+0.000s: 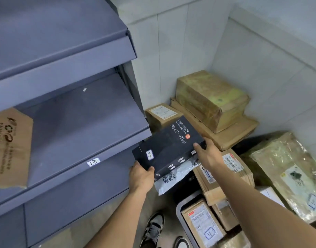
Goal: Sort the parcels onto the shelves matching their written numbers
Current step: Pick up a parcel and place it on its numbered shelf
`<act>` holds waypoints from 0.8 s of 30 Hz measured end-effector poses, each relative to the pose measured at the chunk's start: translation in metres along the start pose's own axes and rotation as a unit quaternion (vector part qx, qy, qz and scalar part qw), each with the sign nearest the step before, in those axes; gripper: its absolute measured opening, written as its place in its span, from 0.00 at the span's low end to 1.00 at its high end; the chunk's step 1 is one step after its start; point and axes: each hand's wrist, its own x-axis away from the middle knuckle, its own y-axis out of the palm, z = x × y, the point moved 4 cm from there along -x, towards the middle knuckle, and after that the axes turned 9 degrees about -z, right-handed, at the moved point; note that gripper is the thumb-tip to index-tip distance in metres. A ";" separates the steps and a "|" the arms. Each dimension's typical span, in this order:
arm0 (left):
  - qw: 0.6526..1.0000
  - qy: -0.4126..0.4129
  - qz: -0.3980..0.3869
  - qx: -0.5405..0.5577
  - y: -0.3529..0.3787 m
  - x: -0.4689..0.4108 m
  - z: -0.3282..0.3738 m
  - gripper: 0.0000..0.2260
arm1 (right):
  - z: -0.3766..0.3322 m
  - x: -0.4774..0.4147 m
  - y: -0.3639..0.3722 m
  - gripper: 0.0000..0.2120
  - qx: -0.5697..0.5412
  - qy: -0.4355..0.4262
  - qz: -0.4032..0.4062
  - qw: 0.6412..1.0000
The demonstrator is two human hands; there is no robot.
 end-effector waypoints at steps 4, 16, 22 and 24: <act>1.000 0.003 -0.001 0.015 0.007 0.017 0.002 0.20 | -0.004 0.010 -0.014 0.19 -0.022 -0.018 0.011 1.000; 0.997 0.037 0.012 0.072 0.004 0.127 0.042 0.23 | -0.026 0.105 -0.088 0.21 -0.098 -0.082 0.072 0.989; 0.987 0.093 0.025 0.125 -0.021 0.185 0.077 0.27 | -0.053 0.169 -0.135 0.21 -0.169 -0.152 0.120 0.966; 0.986 0.113 0.019 0.122 -0.030 0.202 0.088 0.20 | -0.061 0.187 -0.151 0.20 -0.215 -0.172 0.131 0.953</act>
